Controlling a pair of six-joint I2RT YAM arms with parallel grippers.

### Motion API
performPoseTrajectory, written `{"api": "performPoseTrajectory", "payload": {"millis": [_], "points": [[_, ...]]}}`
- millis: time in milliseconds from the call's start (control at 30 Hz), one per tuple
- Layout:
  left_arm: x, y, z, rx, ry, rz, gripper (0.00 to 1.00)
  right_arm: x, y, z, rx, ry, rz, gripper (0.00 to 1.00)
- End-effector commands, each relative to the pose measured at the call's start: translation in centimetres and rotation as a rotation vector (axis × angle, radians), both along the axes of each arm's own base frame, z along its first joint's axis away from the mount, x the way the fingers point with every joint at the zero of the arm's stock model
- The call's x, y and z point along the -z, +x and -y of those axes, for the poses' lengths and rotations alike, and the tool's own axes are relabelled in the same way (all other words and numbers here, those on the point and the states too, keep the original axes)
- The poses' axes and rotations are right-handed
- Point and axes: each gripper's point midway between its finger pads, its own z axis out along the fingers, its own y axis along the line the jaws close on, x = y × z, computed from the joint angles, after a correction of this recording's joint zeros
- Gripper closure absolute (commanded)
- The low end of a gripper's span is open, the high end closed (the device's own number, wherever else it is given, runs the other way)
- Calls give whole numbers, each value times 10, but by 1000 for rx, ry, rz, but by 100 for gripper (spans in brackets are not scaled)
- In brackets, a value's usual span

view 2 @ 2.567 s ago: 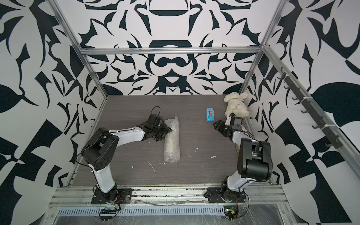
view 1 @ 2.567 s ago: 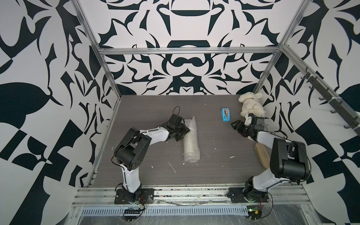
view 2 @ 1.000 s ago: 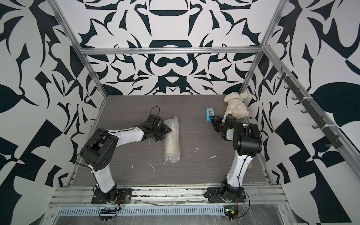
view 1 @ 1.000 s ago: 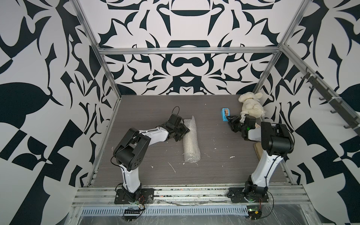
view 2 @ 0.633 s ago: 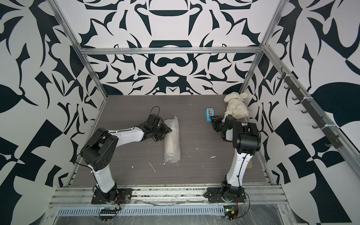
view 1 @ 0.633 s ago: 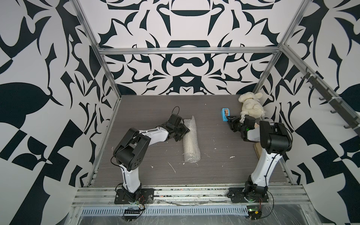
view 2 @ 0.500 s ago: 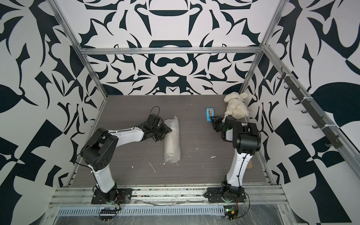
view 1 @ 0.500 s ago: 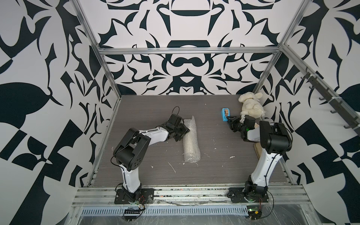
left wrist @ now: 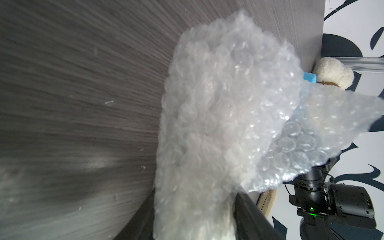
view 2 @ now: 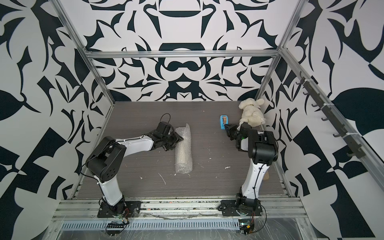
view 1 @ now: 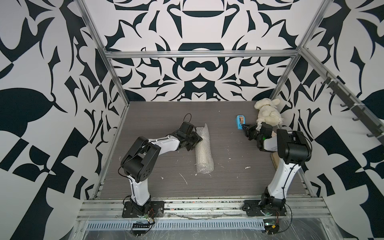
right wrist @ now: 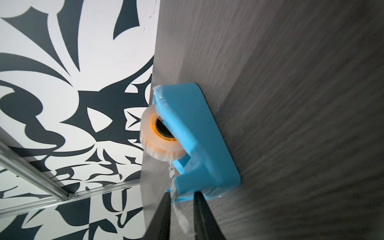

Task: Wrap vases in bubble wrap
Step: Tear off the tape using the Tape Cutter.

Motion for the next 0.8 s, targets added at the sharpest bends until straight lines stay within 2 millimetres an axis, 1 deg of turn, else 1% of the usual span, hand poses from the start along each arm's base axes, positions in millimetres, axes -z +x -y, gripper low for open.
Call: {"api": "performPoseTrajectory", "payload": {"millis": [0,133,433,633,767], "points": [[30,-21,-12,10,65,-103,47,-43,13,0,-2,-28,142,82],[30,-21,-11,12,63,-105,47,-45,12,0,-1,-29,139,87],[30,-22,-12,10,63,-103,47,-54,10,-1,-10,-41,128,91],[30,-22,-12,11,58,-103,47,-62,9,-1,-16,-58,120,96],[31,-22,-12,9,57,-103,47,-64,9,-1,-24,-69,110,99]]}}
